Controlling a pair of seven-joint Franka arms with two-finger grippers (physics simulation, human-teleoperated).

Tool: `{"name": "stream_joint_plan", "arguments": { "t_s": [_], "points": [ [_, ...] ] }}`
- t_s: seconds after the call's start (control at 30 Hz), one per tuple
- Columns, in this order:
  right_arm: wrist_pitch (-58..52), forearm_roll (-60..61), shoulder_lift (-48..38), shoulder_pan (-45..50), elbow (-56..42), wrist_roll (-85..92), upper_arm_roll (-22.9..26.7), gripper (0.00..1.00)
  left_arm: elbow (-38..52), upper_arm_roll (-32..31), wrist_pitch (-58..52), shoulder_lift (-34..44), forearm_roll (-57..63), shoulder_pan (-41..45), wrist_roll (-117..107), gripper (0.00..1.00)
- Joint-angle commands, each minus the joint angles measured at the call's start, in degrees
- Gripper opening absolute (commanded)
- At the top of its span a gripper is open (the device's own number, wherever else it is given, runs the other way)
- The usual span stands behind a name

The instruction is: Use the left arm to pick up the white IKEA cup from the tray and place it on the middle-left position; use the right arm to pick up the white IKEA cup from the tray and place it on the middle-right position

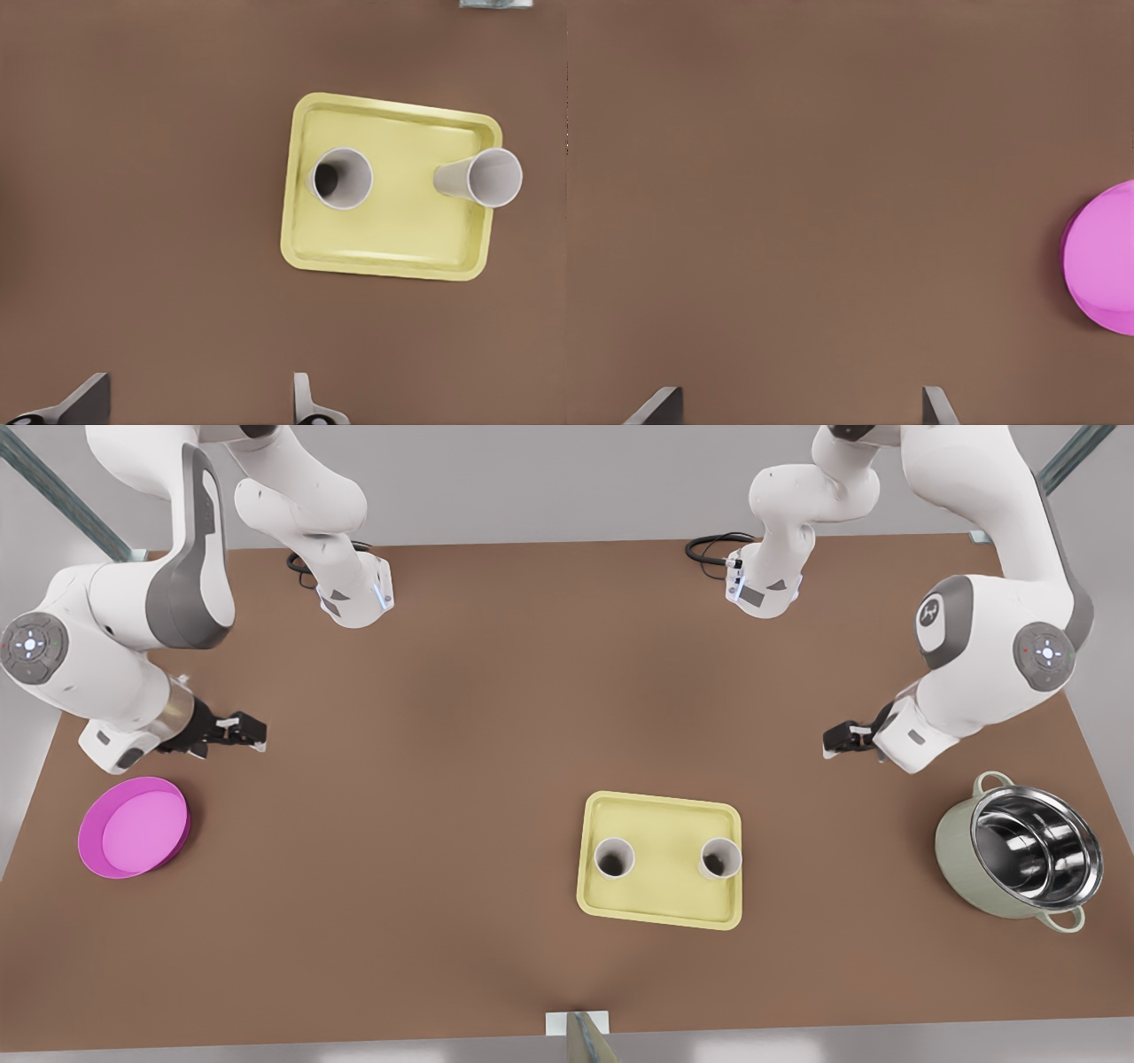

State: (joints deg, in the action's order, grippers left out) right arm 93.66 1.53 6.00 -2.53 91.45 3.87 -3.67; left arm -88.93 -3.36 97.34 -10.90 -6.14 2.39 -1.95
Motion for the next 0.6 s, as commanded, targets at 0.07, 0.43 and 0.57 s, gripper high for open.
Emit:
{"name": "stream_joint_plan", "arguments": {
  "t_s": [0.07,0.43,0.57],
  "points": [
    [5.39,0.23,-0.03,-0.2,-0.04,3.95,0.06,1.0,0.07,-0.42,7.78,-2.02,-1.06,1.91,0.63,1.0],
    [13.82,-0.21,27.13,15.09,-25.0,-22.85,-2.05,1.0,1.74,-0.07,24.12,-21.97,2.72,6.75,-1.83,1.0],
    [24.19,-0.3,35.3,26.08,-30.63,-41.74,-1.61,1.0,1.21,-0.16,27.47,-24.79,2.89,7.19,-2.27,1.0]
  ]
}}
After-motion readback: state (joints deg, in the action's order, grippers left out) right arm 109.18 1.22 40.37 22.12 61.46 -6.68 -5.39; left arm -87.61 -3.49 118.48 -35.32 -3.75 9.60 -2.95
